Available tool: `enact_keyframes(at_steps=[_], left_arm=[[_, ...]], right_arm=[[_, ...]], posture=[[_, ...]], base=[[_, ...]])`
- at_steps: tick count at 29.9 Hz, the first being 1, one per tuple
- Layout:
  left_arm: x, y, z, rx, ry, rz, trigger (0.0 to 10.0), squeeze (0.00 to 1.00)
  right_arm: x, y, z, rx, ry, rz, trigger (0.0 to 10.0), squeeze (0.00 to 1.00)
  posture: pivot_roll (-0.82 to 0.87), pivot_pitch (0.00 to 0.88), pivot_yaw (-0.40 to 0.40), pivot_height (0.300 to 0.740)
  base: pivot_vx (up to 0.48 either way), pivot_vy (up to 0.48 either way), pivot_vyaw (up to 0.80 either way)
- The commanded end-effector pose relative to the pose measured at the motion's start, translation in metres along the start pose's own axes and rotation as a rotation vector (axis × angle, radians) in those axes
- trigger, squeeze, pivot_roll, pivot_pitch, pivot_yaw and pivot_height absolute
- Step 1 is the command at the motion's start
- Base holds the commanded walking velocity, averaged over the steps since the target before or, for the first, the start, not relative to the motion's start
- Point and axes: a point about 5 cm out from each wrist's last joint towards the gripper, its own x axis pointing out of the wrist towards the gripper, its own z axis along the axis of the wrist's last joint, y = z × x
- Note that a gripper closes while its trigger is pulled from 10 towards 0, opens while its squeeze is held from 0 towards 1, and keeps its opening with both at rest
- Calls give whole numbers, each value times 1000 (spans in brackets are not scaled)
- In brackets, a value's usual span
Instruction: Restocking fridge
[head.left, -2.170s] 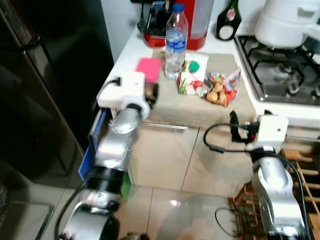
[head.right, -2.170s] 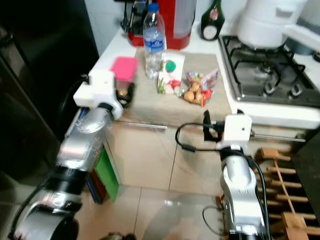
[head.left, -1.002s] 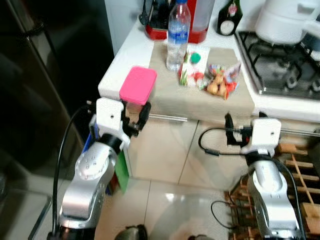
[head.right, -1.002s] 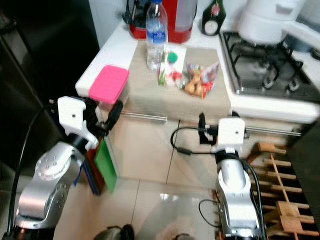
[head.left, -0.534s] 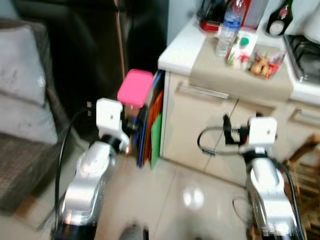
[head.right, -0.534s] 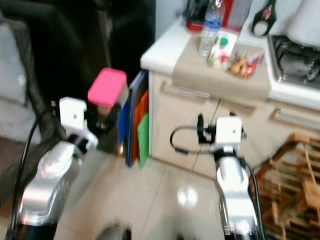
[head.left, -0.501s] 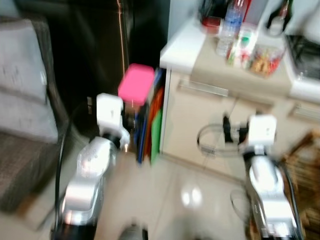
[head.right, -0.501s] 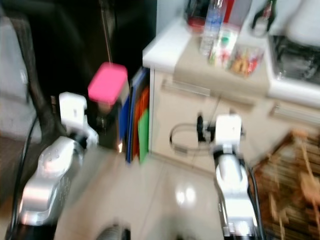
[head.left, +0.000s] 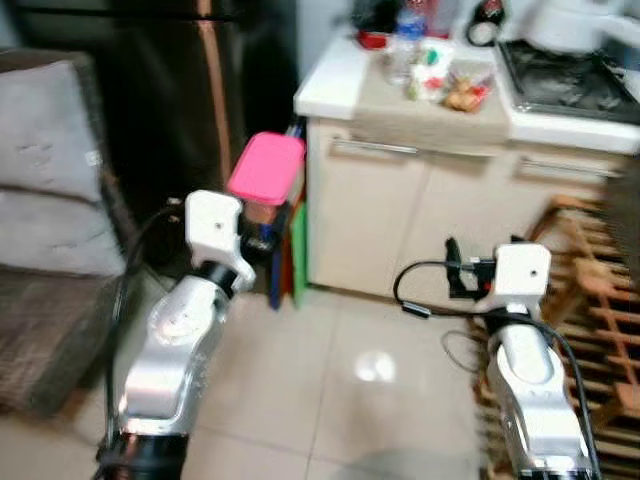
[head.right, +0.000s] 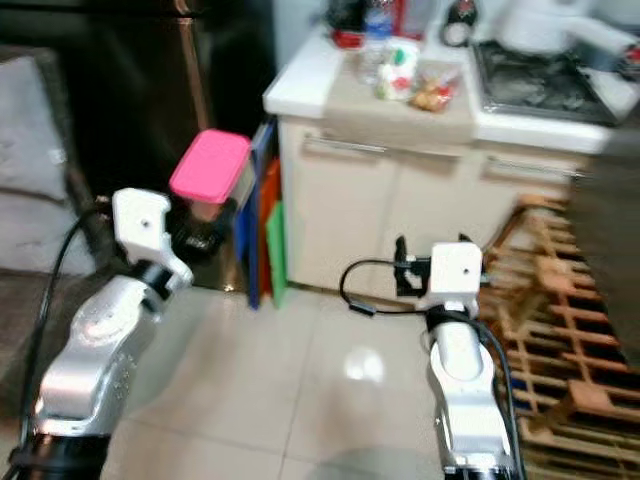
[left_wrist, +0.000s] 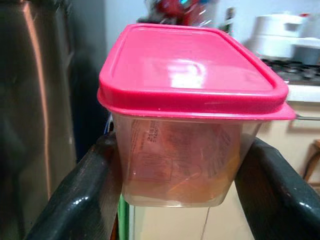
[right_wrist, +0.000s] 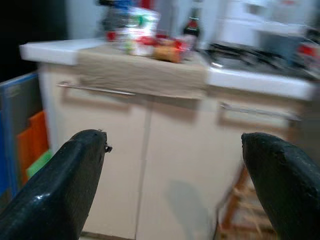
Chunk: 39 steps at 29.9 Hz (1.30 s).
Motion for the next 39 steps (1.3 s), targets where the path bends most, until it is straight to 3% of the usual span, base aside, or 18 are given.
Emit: enact_keyframes(at_steps=[1,2,5,10,17,27,32,34,39], left_arm=[[-2,0,-9,-39,44,21,10000,0],[-5,6,-11,-48,56,60,10000,0],[-8,7,-12,-36,57,77,10000,0],[-3,-7,-15,-21,56,28,10000,0],[-1,-26,-22,-32,63,7,10000,0],[7,-33,-9,-38,4,35,10000,0],[6,-33,-7,-55,-6,61,10000,0],[5,-38,-4,-43,-17,25,10000,0],[15,-37,5,-42,-38,34,10000,0]], right_arm=[[1,-10,1,55,-9,-48,10000,0],[3,-10,1,118,-6,-51,10000,0],[6,-7,0,55,-12,-10,10000,0],[11,-13,1,29,-22,-22,10000,0],[9,-15,1,5,-21,-23,10000,0],[17,-21,3,-38,-17,49,10000,0],[20,-23,5,-36,-12,45,10000,0],[21,-22,8,-41,-24,60,10000,0],[25,-23,9,-42,-29,61,10000,0]], posture=[[-42,0,13,740],[-29,0,18,740],[-30,0,34,740],[-64,0,81,740],[-111,0,65,740],[-96,0,-2,740],[-101,0,-6,740],[-102,0,-8,740],[-102,0,7,740]], base=[[0,0,-788],[0,0,-781],[0,0,-769],[0,-62,-313],[0,-480,0],[0,-480,0],[0,-480,0],[0,-480,0],[0,-480,0]])
